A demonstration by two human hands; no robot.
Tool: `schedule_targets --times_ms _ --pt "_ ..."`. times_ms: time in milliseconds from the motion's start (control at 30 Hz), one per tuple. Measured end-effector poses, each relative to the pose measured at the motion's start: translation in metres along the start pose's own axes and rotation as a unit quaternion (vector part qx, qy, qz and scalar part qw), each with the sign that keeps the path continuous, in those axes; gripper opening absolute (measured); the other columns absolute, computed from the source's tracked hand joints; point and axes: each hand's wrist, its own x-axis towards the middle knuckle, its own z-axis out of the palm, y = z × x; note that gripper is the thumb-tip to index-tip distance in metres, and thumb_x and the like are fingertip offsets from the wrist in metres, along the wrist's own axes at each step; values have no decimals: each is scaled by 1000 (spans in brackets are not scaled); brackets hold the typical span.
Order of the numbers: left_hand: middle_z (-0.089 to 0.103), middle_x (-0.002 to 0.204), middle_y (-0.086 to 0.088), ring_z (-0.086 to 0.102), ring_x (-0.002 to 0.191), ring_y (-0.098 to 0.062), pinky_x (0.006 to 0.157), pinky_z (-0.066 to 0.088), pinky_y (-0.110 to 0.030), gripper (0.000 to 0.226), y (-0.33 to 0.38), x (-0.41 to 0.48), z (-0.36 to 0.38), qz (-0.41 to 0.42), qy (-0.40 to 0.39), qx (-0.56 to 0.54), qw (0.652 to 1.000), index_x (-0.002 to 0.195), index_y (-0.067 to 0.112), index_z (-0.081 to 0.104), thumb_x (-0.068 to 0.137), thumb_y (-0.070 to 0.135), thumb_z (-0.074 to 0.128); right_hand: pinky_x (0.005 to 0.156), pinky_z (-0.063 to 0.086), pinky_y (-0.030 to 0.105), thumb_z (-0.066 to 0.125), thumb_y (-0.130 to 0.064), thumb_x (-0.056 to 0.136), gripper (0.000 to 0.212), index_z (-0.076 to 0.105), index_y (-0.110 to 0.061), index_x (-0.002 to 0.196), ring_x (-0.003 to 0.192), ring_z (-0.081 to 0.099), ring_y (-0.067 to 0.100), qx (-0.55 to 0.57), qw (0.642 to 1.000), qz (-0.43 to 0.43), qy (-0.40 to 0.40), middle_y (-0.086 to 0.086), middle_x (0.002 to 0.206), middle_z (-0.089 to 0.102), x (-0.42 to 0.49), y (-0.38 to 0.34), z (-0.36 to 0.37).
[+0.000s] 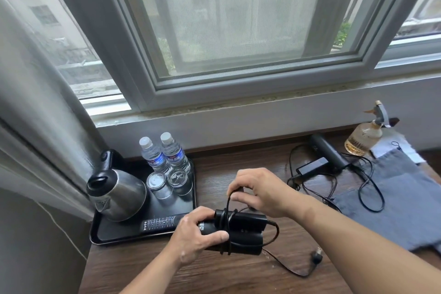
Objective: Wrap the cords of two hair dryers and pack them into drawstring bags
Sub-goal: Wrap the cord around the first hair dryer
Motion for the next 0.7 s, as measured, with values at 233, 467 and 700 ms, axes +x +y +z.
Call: schedule_targets --times_ms 233,467,700 --pt "74 93 14 69 95 -5 85 49 -15 55 6 3 3 8 18 1 1000 90 32 81 48 66 89 80 39 7 67 -33 93 10 75 -27 96 84 59 0 15 1000 4 20 -12 89 66 3 6 11" --pt "74 92 15 69 92 -2 85 51 -18 48 16 4 12 -2 33 25 999 87 31 80 53 64 87 81 37 5 68 -31 93 9 75 -26 97 88 60 1 33 999 11 35 -11 92 68 2 11 20" --pt "75 94 9 71 91 -5 82 49 -14 40 21 -5 3 5 16 -28 999 90 25 81 58 48 86 75 52 20 78 -29 87 13 76 -24 98 83 64 5 119 989 73 40 -7 89 72 -7 24 11"
